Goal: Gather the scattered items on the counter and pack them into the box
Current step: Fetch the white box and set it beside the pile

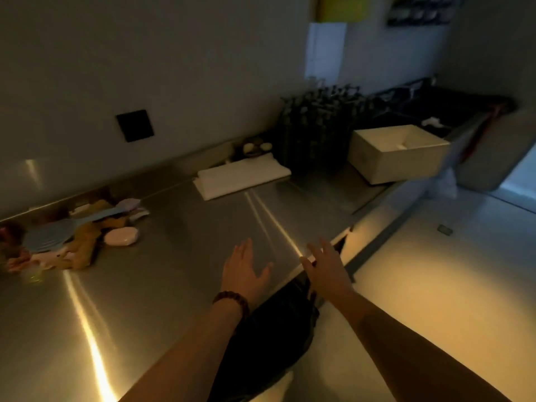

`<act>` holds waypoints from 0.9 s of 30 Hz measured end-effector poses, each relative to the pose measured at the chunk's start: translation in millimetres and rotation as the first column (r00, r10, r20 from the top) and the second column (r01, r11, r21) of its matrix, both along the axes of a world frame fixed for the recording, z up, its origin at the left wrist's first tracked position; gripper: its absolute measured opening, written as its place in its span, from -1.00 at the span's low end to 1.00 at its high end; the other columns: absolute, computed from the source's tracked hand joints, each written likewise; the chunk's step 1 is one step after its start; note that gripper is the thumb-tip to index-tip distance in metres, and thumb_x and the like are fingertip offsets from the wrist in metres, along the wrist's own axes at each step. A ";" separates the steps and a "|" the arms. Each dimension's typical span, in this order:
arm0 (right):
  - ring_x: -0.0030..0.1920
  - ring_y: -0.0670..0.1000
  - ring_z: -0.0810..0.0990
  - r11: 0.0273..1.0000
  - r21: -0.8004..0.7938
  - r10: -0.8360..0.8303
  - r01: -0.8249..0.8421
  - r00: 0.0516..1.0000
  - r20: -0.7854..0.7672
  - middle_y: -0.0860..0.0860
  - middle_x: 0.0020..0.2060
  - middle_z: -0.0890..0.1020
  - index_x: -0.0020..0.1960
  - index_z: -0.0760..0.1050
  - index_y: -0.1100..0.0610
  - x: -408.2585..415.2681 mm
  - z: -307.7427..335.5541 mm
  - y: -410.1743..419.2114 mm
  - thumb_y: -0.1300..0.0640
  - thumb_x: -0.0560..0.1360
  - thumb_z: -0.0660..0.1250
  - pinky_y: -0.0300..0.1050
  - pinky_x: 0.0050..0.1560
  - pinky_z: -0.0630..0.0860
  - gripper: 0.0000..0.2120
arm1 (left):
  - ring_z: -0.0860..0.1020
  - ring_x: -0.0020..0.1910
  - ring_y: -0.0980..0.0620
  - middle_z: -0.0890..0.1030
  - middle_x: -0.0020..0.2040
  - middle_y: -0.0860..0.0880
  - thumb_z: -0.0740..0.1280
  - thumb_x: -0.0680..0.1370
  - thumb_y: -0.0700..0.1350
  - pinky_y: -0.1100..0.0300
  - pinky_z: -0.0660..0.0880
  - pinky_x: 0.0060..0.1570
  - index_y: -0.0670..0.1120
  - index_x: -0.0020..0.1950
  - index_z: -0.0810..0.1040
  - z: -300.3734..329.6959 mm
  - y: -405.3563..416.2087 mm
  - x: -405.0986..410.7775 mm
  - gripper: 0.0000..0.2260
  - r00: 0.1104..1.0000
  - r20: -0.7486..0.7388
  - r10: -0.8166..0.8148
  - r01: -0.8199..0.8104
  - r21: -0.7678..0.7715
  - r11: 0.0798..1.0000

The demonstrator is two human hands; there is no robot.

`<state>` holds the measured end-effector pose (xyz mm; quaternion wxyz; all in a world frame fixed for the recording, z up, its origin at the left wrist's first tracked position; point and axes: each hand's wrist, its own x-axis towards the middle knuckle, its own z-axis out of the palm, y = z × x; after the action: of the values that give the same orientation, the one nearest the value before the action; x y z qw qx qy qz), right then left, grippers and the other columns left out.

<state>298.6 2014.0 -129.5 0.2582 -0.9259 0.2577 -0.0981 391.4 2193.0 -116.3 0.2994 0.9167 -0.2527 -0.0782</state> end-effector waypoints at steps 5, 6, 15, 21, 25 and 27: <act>0.48 0.15 0.18 0.993 0.005 -0.114 0.114 0.991 0.066 0.10 0.49 0.21 0.39 0.37 0.09 -51.2 8.3 -85.7 -0.04 0.58 0.19 0.13 0.44 0.23 -0.58 | 0.12 0.48 -0.06 0.14 0.52 -0.11 0.24 0.53 0.15 0.05 0.11 0.44 -0.10 0.52 0.04 6.1 -113.5 -30.2 -0.32 0.988 -0.041 -0.148 0.148 -0.011 0.989; 0.50 0.13 0.14 0.991 0.017 -0.137 0.136 0.989 0.057 0.08 0.51 0.17 0.41 0.34 0.08 -59.5 7.1 -105.2 -0.06 0.58 0.18 0.14 0.45 0.20 -0.56 | 0.13 0.48 -0.05 0.15 0.52 -0.09 0.26 0.52 0.14 0.03 0.13 0.44 -0.08 0.52 0.06 7.0 -137.7 -36.4 -0.33 0.984 -0.064 -0.168 0.166 -0.036 0.986; 0.47 0.09 0.20 0.981 -0.028 -0.191 0.193 0.980 0.063 0.06 0.50 0.20 0.40 0.34 0.03 -98.5 14.1 -305.0 -0.11 0.56 0.20 0.10 0.44 0.23 -0.55 | 0.16 0.47 -0.06 0.17 0.51 -0.08 0.26 0.53 0.12 -0.09 0.26 0.39 -0.05 0.52 0.07 21.1 -351.9 -64.9 -0.35 0.982 -0.011 -0.190 0.187 -0.131 0.974; 0.50 0.10 0.14 0.985 -0.040 -0.165 0.169 0.982 0.087 0.05 0.52 0.15 0.42 0.30 0.02 -83.7 40.5 -405.2 -0.11 0.57 0.18 0.18 0.44 0.22 -0.54 | 0.13 0.49 -0.05 0.13 0.52 -0.06 0.25 0.53 0.15 -0.09 0.24 0.40 -0.01 0.52 0.02 29.4 -444.6 -56.2 -0.33 0.989 -0.014 -0.148 0.143 -0.199 0.970; 0.52 0.10 0.06 0.988 -0.028 -0.146 0.149 0.985 0.095 0.05 0.53 0.10 0.45 0.25 0.01 -63.0 48.5 -463.0 -0.12 0.57 0.16 0.17 0.47 0.14 -0.51 | 0.10 0.49 -0.04 0.11 0.53 -0.03 0.25 0.52 0.16 -0.11 0.24 0.39 0.04 0.52 0.00 34.6 -500.2 -31.6 -0.33 0.995 -0.018 -0.098 0.093 -0.207 0.974; 0.52 0.11 0.05 0.989 -0.032 -0.140 0.144 0.985 0.099 0.05 0.53 0.09 0.46 0.23 0.01 -50.2 48.3 -490.3 -0.13 0.57 0.15 0.17 0.48 0.12 -0.50 | 0.11 0.49 -0.05 0.12 0.53 -0.03 0.26 0.51 0.15 -0.14 0.25 0.38 0.05 0.52 0.00 35.1 -524.7 -16.9 -0.33 0.995 -0.023 -0.095 0.088 -0.228 0.970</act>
<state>248.4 1523.7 -81.3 0.2444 -0.9043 0.3082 -0.1658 374.5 1668.3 -81.2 0.4023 0.8625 -0.2969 -0.0781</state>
